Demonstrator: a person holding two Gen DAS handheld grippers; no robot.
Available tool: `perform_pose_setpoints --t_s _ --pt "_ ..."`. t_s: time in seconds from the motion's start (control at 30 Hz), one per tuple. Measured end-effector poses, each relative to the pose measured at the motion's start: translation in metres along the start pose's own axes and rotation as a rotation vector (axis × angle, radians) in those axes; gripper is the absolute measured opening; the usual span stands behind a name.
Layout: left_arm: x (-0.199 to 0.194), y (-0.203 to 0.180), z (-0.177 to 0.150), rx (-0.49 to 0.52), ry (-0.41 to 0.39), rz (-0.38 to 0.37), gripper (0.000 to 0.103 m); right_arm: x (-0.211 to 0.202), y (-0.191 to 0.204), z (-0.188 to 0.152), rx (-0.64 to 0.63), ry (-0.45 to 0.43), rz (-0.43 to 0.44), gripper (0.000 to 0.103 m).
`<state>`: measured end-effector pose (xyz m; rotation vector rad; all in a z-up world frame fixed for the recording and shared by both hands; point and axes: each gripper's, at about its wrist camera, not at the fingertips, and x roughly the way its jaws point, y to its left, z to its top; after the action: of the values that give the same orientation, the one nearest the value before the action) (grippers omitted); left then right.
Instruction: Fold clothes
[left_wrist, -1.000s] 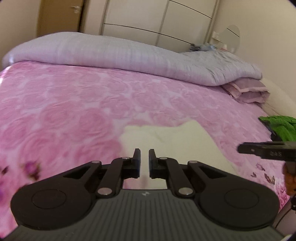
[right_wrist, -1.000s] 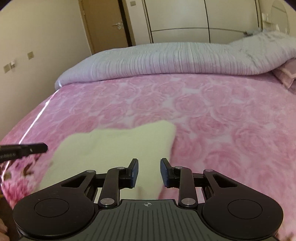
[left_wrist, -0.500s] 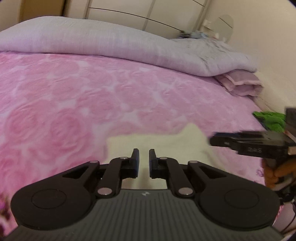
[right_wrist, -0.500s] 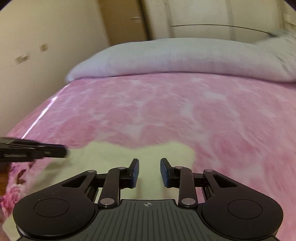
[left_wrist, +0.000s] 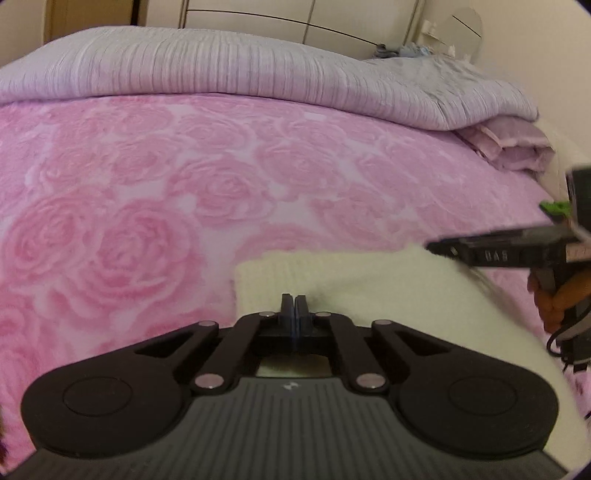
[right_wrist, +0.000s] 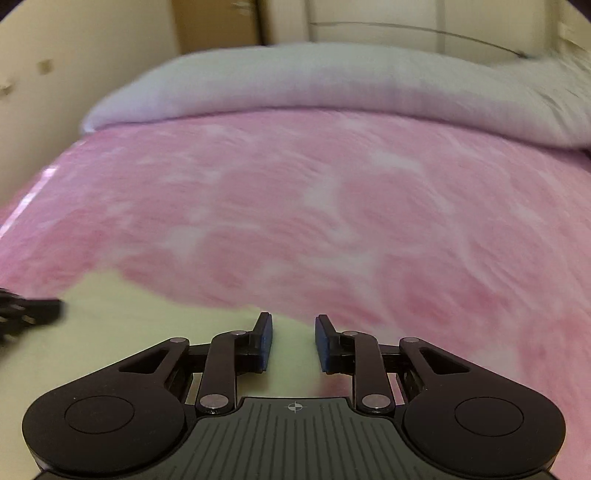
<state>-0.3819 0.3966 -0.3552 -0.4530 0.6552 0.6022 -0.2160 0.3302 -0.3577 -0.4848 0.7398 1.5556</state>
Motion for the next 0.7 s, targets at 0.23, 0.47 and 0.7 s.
perform_pose_setpoints --t_s 0.23,0.47,0.7 --pt "-0.06 0.014 -0.008 -0.125 -0.055 0.006 0.004 -0.087 -0.024 -0.039 0.193 -0.092 0.067 0.024" --pt "-0.149 -0.006 -0.068 -0.175 -0.063 -0.075 0.004 -0.17 0.034 -0.112 0.131 -0.088 0.097 0.024" --pt "-0.155 -0.012 -0.121 -0.278 -0.063 -0.054 0.007 -0.173 0.042 -0.146 0.245 -0.008 0.087 0.024"
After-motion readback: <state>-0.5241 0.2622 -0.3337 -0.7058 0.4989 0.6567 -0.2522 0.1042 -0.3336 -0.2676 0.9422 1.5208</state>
